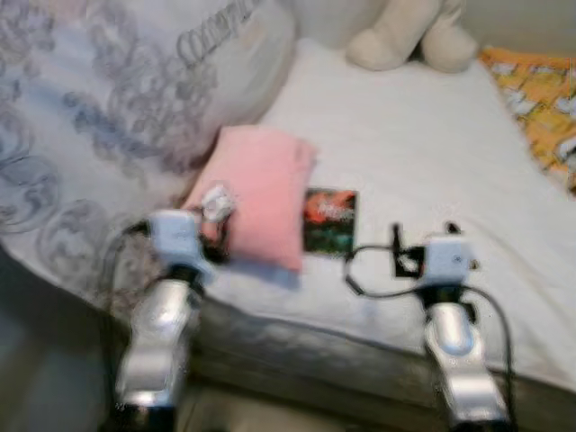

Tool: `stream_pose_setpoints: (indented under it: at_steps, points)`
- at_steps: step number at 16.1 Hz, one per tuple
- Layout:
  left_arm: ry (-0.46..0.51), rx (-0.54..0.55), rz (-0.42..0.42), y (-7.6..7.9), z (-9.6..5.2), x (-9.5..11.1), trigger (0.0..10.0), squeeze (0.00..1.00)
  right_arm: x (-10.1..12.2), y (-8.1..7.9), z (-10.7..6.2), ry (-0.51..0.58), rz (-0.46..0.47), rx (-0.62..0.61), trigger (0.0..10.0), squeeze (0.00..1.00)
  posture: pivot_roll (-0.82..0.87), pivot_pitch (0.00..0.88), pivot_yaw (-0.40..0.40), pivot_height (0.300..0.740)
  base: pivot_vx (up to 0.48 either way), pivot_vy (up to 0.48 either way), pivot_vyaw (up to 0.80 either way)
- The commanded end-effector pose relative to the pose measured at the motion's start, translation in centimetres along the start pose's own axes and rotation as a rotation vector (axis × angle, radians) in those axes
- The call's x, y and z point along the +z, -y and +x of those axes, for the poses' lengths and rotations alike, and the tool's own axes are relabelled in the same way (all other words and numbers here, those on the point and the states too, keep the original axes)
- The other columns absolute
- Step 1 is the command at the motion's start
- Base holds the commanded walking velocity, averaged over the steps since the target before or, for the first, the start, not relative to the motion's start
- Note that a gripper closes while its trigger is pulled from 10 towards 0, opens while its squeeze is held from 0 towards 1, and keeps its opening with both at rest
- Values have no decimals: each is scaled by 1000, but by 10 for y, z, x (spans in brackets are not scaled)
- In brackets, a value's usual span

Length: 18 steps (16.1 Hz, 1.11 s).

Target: Clean up the room

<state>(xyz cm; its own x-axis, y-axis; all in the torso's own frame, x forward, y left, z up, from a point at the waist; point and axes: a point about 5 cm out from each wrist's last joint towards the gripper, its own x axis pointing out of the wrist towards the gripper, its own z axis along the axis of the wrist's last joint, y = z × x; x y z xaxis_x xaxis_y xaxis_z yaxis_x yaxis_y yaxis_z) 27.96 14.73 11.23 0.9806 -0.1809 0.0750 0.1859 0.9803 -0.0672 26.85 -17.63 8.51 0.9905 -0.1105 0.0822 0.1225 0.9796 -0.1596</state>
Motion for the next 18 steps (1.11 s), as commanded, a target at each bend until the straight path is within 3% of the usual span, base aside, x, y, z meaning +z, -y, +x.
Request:
stream_pose_setpoints:
  at_steps: [1,3,8,13,18]
  points:
    - [8,11,14,-8,2,1,10000,0,2,-13,4,-18,47,52,10000,0,-71,0,38,736,255,-401,0]
    - [8,-18,16,-7,4,0,10000,0,8,-22,13,-12,54,70,10000,0,-73,0,41,736,262,-399,0]
    - [15,-56,16,-3,8,-1,10000,0,13,-26,26,-12,74,68,10000,0,-55,0,37,736,269,-394,0]
    - [26,-95,14,1,7,-1,10000,0,11,-29,26,-20,75,76,10000,0,-58,0,38,736,272,-392,0]
    - [30,-118,12,5,8,-2,10000,0,8,-26,22,-17,43,80,10000,0,-67,0,38,702,269,-395,-261]
